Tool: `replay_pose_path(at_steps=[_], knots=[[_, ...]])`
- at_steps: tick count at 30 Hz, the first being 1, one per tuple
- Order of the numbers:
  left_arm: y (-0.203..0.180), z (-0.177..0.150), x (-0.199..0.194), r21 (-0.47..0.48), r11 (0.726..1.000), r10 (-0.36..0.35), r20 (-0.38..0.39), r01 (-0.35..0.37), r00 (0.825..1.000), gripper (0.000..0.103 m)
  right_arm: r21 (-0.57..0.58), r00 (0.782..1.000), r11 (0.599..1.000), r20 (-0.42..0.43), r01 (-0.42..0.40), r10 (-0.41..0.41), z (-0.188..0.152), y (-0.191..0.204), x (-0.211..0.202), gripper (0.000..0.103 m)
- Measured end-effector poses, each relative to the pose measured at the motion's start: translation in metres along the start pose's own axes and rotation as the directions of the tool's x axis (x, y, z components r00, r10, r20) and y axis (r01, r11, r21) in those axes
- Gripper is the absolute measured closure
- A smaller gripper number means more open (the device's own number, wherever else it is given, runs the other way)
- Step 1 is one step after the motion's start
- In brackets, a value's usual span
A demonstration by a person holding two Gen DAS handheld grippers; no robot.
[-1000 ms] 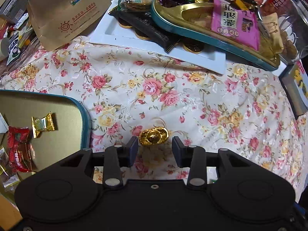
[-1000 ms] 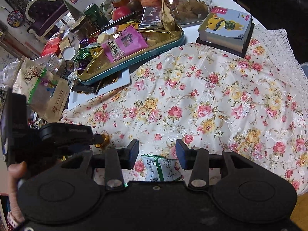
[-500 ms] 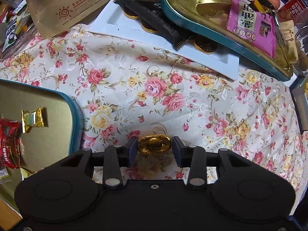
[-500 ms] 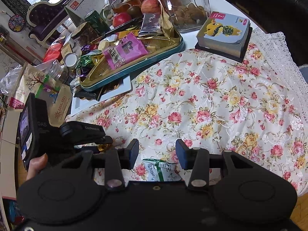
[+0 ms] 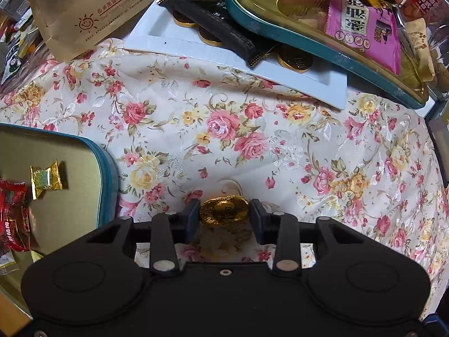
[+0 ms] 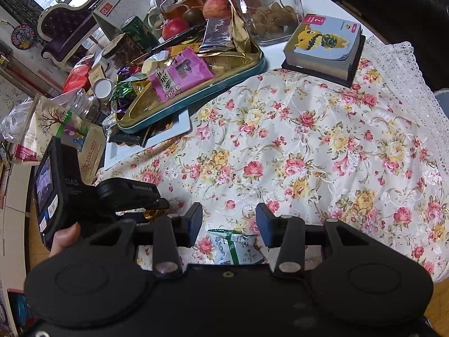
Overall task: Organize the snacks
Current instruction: 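Grasp the gold ingot candy with the left tool, then grasp the white-blue packet with the right tool while the left holds the gold ingot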
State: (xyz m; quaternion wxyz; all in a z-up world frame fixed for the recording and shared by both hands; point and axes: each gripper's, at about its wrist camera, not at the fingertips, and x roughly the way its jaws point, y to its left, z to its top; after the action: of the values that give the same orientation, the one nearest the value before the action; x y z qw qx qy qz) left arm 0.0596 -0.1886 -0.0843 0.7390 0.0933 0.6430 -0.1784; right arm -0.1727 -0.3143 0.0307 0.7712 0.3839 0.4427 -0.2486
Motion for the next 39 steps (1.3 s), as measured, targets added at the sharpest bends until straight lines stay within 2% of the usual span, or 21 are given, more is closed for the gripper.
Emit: replay_pose_path(at_steps=[6, 14, 19, 25, 34, 37, 39], knots=[[-0.005, -0.007, -0.016, 0.028, 1.000, -0.010, -0.004, 0.010, 1.000, 0.057, -0.008, 1.000, 1.000, -0.018, -0.010, 0.010, -0.002, 0.001, 0.001, 0.057], [-0.018, -0.037, -0.051, 0.170, 0.985, 0.000, -0.009, 0.002, 1.000, 0.057, -0.055, 0.996, 0.998, -0.093, -0.008, 0.003, -0.023, -0.004, 0.009, 0.057], [-0.020, -0.057, -0.063, 0.232, 0.972, 0.027, -0.012, -0.023, 1.000, 0.057, -0.093, 0.981, 0.995, -0.195, -0.019, 0.001, -0.054, -0.006, 0.022, 0.057], [-0.011, -0.062, -0.075, 0.246, 0.969, 0.027, -0.016, -0.022, 1.000, 0.057, -0.162, 0.957, 0.987, -0.289, -0.013, -0.035, -0.087, 0.001, 0.041, 0.057], [-0.009, -0.059, -0.079, 0.242, 0.970, 0.028, -0.002, -0.027, 1.000, 0.057, -0.287, 0.950, 0.957, -0.284, 0.045, -0.130, -0.111, 0.017, 0.063, 0.057], [-0.010, -0.060, -0.081, 0.247, 0.969, 0.022, 0.000, -0.021, 1.000, 0.057, -0.320, 0.951, 0.947, -0.278, 0.040, -0.134, -0.110, 0.018, 0.069, 0.057], [-0.010, -0.060, -0.082, 0.247, 0.969, 0.018, 0.001, -0.018, 1.000, 0.057, -0.301, 0.954, 0.952, -0.262, 0.060, -0.143, -0.102, 0.013, 0.069, 0.058]])
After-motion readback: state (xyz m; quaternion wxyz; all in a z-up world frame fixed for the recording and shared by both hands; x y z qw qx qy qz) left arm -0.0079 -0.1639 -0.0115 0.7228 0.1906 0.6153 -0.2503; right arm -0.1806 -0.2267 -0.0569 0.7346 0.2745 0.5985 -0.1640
